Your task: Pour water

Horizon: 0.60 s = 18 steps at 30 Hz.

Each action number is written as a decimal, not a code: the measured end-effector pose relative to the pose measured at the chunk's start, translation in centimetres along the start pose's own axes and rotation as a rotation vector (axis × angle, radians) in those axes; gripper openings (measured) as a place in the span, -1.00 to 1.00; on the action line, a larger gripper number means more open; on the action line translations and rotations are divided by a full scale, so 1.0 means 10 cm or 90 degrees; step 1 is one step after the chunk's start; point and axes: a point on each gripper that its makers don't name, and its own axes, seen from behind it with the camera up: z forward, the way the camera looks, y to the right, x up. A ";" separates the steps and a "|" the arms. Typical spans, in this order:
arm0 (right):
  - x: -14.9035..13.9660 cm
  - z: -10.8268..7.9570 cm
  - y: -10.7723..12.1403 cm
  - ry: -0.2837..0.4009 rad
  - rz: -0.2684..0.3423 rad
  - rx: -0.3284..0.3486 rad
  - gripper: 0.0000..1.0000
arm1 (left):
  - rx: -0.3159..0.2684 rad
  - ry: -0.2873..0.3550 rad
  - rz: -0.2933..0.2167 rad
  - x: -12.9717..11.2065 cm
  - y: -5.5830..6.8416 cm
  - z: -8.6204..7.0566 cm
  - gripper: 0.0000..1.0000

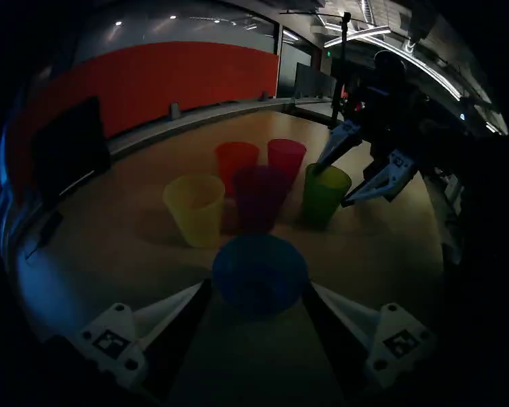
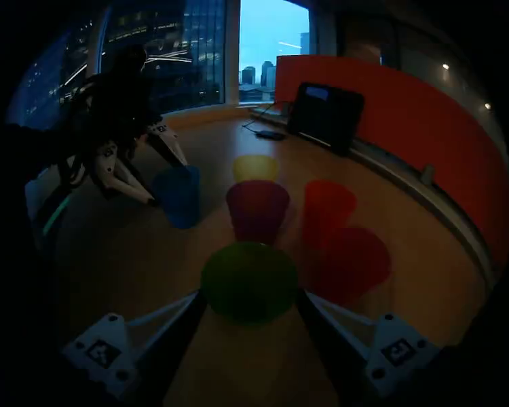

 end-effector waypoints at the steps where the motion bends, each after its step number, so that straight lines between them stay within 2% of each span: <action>1: 0.01 0.01 0.00 0.001 -0.001 0.001 1.00 | -0.001 0.000 0.001 0.01 0.00 0.01 0.92; 12: 0.04 0.02 -0.01 0.005 -0.002 0.005 1.00 | -0.003 -0.004 0.018 0.04 0.01 0.10 0.92; 18: 0.03 0.00 -0.01 0.005 -0.001 0.003 1.00 | 0.000 -0.009 0.026 0.04 0.01 0.12 0.77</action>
